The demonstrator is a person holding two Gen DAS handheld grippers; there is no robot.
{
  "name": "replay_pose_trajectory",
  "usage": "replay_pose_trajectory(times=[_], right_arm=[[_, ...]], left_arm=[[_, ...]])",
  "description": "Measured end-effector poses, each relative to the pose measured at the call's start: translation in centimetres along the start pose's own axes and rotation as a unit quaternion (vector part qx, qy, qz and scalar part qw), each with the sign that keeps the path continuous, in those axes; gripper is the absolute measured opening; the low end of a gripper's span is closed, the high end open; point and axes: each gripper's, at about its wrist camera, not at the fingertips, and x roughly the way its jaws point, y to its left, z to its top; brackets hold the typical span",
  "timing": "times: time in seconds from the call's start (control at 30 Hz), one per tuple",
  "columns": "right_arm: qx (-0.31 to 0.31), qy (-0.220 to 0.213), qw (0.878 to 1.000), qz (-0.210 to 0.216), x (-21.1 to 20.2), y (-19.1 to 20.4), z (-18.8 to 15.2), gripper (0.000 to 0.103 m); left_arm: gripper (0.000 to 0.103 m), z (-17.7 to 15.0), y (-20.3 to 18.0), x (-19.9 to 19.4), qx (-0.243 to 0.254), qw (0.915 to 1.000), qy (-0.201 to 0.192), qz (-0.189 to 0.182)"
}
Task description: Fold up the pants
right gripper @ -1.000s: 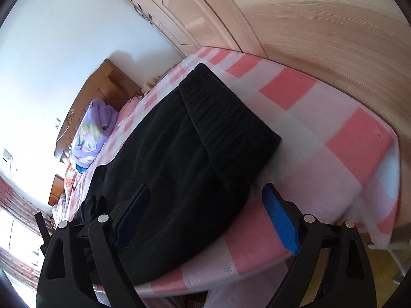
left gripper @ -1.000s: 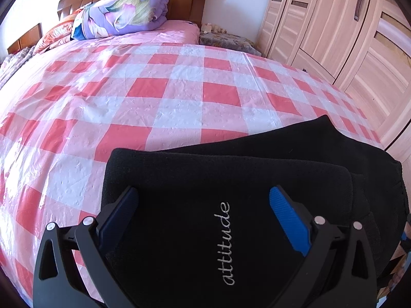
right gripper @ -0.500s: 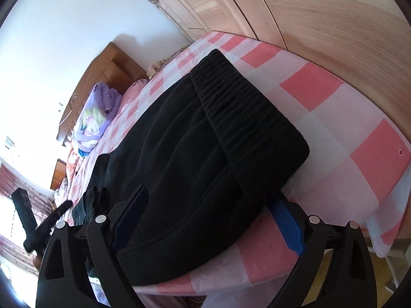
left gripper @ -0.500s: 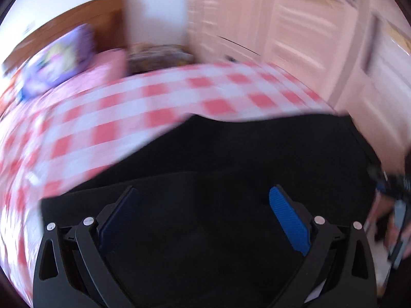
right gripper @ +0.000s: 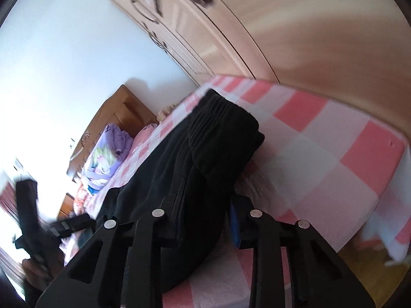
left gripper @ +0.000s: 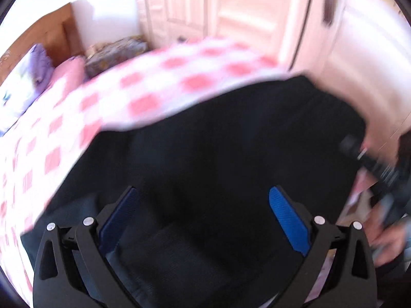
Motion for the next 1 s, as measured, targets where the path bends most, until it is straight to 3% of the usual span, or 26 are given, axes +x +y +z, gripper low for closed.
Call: replay_pose_trajectory(times=[0.1,0.23,0.3,0.47,0.6,0.67,0.83,0.87,0.9,0.93,0.97,1.0], right_arm=[[-0.048,-0.027,0.998,-0.023,-0.6,1.8,-0.6,0.026],[-0.082,-0.045,0.994,-0.058,-0.5,2.8,-1.0,0.026],[-0.1,-0.053,0.991,-0.075,-0.4,3.3,-1.4,0.026],[-0.135,-0.061,0.985,-0.093,-0.2,4.2,-1.5,0.026],[-0.141,-0.061,0.984,-0.091,-0.3,3.7,-1.5,0.026],[-0.142,-0.061,0.984,-0.091,-0.4,3.5,-1.5,0.026],[-0.15,-0.06,0.982,-0.092,-0.5,3.7,-1.3,0.027],[-0.151,-0.057,0.983,-0.091,-0.7,3.8,-1.5,0.031],[-0.149,-0.052,0.984,-0.085,-0.7,3.8,-1.5,0.034],[-0.145,-0.05,0.985,-0.081,-0.8,3.7,-1.5,0.036],[-0.141,-0.049,0.986,-0.078,-1.0,3.6,-1.5,0.057],[-0.14,-0.047,0.986,-0.072,-1.3,3.6,-1.5,0.088]], left_arm=[[0.101,4.7,-3.8,-0.7,0.026,0.9987,0.005,-0.045],[0.101,11.1,-11.9,1.5,0.102,0.9901,0.061,-0.074],[0.101,13.3,-16.2,3.7,0.141,0.9825,0.104,-0.062],[0.101,14.1,-23.6,9.6,0.211,0.9545,0.21,-0.013],[0.101,12.2,-26.7,13.2,0.289,0.9173,0.253,0.106],[0.101,11.0,-27.1,14.7,0.329,0.888,0.277,0.165],[0.101,8.8,-26.5,17.3,0.388,0.8369,0.307,0.234],[0.093,8.5,-26.3,17.4,0.397,0.832,0.306,0.238],[0.084,8.3,-25.9,17.2,0.397,0.8365,0.306,0.221],[0.064,8.5,-25.6,16.9,0.386,0.8465,0.309,0.198],[0.049,8.8,-25.2,16.3,0.37,0.8591,0.305,0.179],[0.044,9.2,-24.6,15.5,0.358,0.87,0.292,0.171]])
